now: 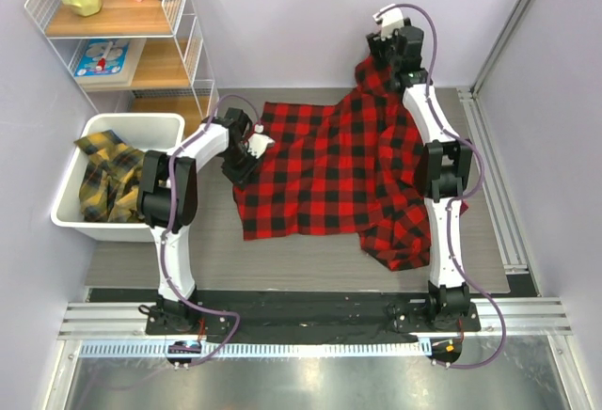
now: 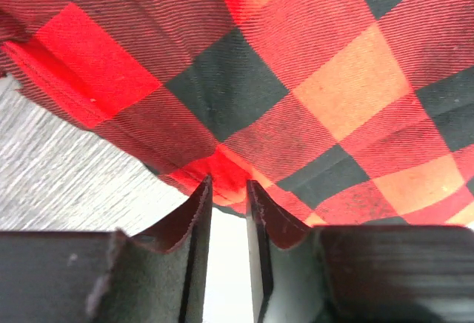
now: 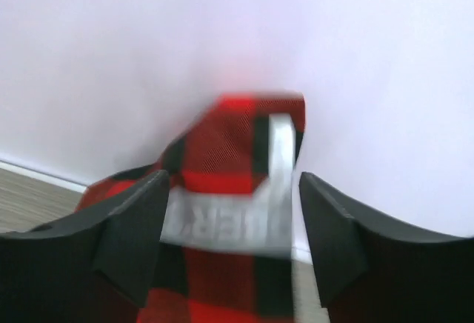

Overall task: Fold and stack the long sleeve shirts
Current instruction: Flatten the shirt out

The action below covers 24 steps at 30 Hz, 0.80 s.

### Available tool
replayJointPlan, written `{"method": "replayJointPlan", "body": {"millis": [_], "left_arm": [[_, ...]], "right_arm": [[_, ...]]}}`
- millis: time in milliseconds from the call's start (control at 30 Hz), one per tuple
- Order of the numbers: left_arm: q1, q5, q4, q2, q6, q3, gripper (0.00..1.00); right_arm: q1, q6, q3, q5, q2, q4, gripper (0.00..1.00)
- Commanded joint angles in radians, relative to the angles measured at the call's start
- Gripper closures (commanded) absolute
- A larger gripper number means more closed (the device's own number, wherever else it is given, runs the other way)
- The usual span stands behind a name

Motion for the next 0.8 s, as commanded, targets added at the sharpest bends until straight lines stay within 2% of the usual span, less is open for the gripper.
{"method": "replayJointPlan", "body": {"millis": [0, 33, 100, 233, 267, 300, 433, 567, 767], "left_arm": [[-0.004, 0.007, 0.011, -0.024, -0.046, 0.021, 0.71], [-0.004, 0.01, 0.011, -0.03, -0.049, 0.024, 0.65], [-0.004, 0.036, 0.006, -0.053, -0.058, 0.032, 0.6], [-0.01, 0.099, -0.021, -0.087, -0.051, 0.043, 0.56], [-0.019, 0.107, -0.028, -0.091, -0.043, 0.041, 0.56], [-0.024, 0.11, -0.041, -0.097, -0.022, 0.035, 0.56], [-0.057, 0.109, -0.067, -0.105, 0.035, -0.002, 0.57], [-0.094, 0.081, -0.064, -0.1, 0.058, -0.039, 0.57], [-0.107, 0.003, -0.065, -0.096, 0.083, -0.132, 0.59]], "right_arm": [[0.046, -0.079, 0.0, -0.072, -0.138, 0.034, 0.05], [0.045, -0.112, -0.026, -0.032, -0.165, -0.033, 0.01], [0.014, -0.119, -0.162, 0.019, -0.274, -0.145, 0.0], [-0.076, -0.076, -0.374, -0.006, -0.457, -0.328, 0.0], [-0.098, -0.044, -0.403, -0.054, -0.51, -0.404, 0.01], [-0.138, -0.038, -0.446, -0.082, -0.529, -0.447, 0.04], [-0.182, -0.033, -0.522, -0.147, -0.572, -0.639, 0.33], [-0.19, -0.016, -0.6, -0.185, -0.548, -0.788, 0.54], [-0.198, -0.013, -0.802, -0.159, -0.497, -0.79, 0.61]]}}
